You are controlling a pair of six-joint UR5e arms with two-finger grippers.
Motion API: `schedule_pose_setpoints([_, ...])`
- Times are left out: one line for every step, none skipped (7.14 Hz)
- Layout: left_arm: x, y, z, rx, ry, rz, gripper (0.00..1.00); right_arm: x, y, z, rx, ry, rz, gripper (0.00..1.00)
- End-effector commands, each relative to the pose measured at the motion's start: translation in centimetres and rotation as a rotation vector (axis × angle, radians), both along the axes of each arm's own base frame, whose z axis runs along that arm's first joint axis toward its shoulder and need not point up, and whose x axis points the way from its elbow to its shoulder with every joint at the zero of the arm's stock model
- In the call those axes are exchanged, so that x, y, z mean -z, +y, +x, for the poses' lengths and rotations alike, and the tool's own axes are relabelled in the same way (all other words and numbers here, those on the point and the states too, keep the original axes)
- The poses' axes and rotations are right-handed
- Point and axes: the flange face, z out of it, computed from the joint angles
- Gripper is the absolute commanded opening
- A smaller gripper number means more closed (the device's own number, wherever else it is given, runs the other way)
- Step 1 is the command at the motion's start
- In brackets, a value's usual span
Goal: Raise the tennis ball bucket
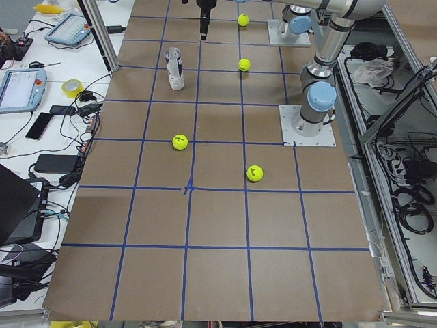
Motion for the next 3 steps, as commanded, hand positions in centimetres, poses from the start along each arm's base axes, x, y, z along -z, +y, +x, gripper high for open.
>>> schedule_pose_setpoints([0.25, 0.16, -0.07, 0.001, 0.001, 0.007, 1.0, 0.08, -0.05, -0.08, 0.001, 0.002, 0.001, 1.0])
schedule_pose_setpoints([0.25, 0.16, -0.08, 0.001, 0.003, 0.007, 1.0, -0.01, 0.03, 0.02, -0.001, 0.001, 0.0, 1.0])
schedule_pose_setpoints([0.04, 0.32, 0.04, 0.007, -0.002, 0.003, 1.0, -0.16, 0.08, 0.08, -0.001, -0.006, -0.003, 1.0])
